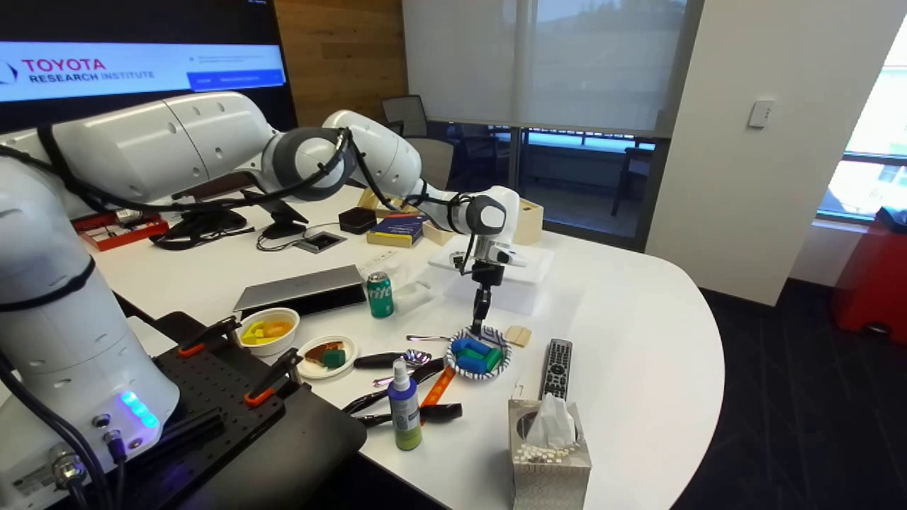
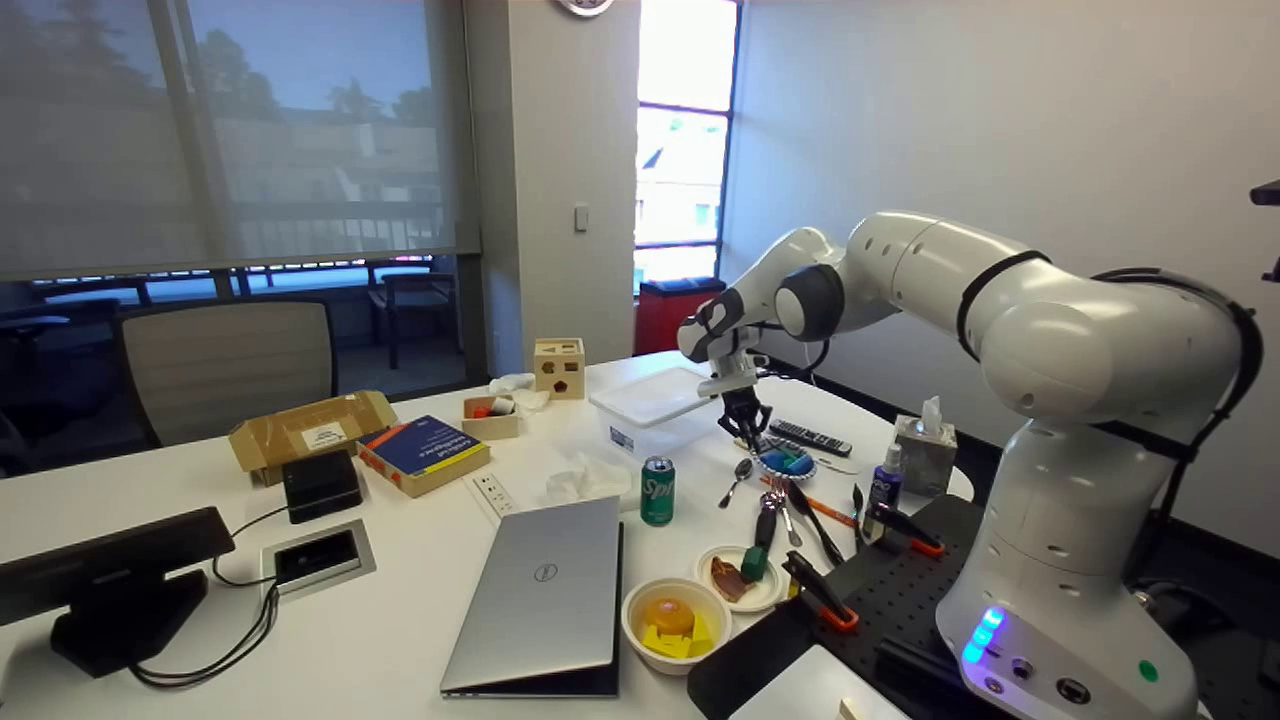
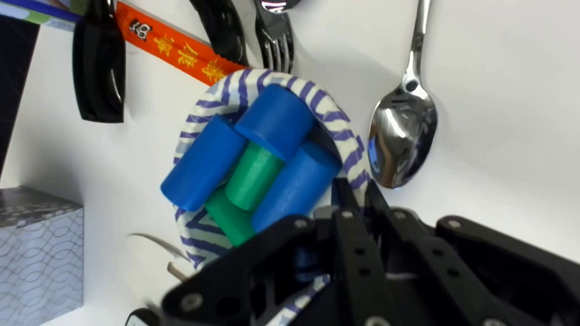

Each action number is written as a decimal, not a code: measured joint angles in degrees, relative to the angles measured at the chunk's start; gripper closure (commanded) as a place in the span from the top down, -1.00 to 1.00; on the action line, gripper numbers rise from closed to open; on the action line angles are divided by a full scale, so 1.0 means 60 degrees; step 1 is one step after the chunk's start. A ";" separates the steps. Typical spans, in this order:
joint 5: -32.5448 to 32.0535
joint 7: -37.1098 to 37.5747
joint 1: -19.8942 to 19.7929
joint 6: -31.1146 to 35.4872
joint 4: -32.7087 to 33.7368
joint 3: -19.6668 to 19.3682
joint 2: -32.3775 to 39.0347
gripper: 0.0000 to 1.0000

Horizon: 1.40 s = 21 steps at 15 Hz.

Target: Move the blue and white plate closer to the can

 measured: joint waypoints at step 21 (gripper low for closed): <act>-0.0925 -0.2532 0.0753 -0.0545 0.1495 0.1222 0.0750 -0.96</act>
